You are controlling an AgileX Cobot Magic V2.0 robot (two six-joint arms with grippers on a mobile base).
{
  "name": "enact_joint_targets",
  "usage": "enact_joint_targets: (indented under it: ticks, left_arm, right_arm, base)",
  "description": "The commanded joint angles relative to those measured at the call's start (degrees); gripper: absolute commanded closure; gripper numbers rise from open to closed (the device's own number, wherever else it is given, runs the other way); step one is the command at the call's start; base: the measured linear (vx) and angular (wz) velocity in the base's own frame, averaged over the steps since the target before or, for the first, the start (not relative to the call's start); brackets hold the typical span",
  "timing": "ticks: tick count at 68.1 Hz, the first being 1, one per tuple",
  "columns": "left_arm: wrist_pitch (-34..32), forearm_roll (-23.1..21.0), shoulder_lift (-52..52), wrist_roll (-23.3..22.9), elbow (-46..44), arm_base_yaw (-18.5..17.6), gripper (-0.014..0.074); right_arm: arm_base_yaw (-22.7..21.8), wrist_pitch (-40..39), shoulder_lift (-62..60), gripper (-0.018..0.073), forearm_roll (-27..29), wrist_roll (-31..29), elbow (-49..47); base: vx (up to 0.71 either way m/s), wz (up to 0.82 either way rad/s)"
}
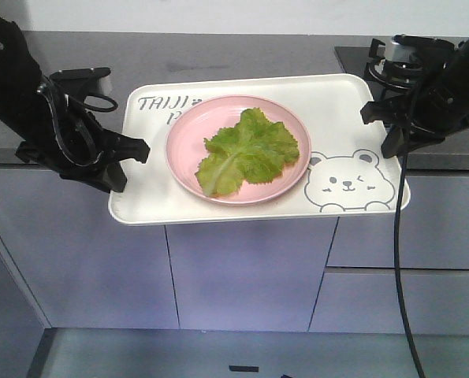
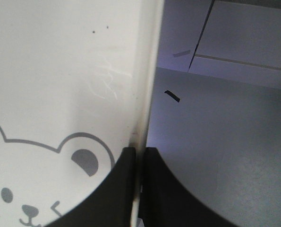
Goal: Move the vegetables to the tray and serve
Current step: 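Drive the base forward carrying the tray toward the stove counter, then drive the base up to the far counter holding the tray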
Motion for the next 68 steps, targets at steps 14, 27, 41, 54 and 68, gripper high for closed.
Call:
enact_joint_targets:
  ticks: [14,27,41,54,68]
  left_arm:
    - [-2.9,-5.9,-3.3,1.8,-2.3,-1.2,0.0602]
    - [-2.9,-5.9,-3.3,1.8,-2.3,-1.2,0.0602]
    - [-2.9,-5.9,-3.3,1.8,-2.3,-1.2,0.0602]
    - [-2.9,-5.9,-3.3,1.8,-2.3,-1.2,0.0602]
    - [-2.9,-5.9,-3.3,1.8,-2.3,-1.2,0.0602]
  right_arm:
    - [0.9,1.6,-3.3,0.0565,6.2,-1.4,-1.5]
    - [0.9,1.6,-3.3,0.0565,6.2,-1.4,-1.5]
    - [0.9,1.6,-3.3,0.0565,6.2,-1.4,-1.5]
    - [0.9,1.6,-3.3,0.0565,6.2,-1.4,-1.5]
    - [0.9,1.6,-3.3,0.0565,6.2,-1.4,-1.5]
  base:
    - [0.08,0.12]
    - [0.08,0.12]
    - [0.08,0.12]
    - [0.09,0.07]
    - [0.09,0.02]
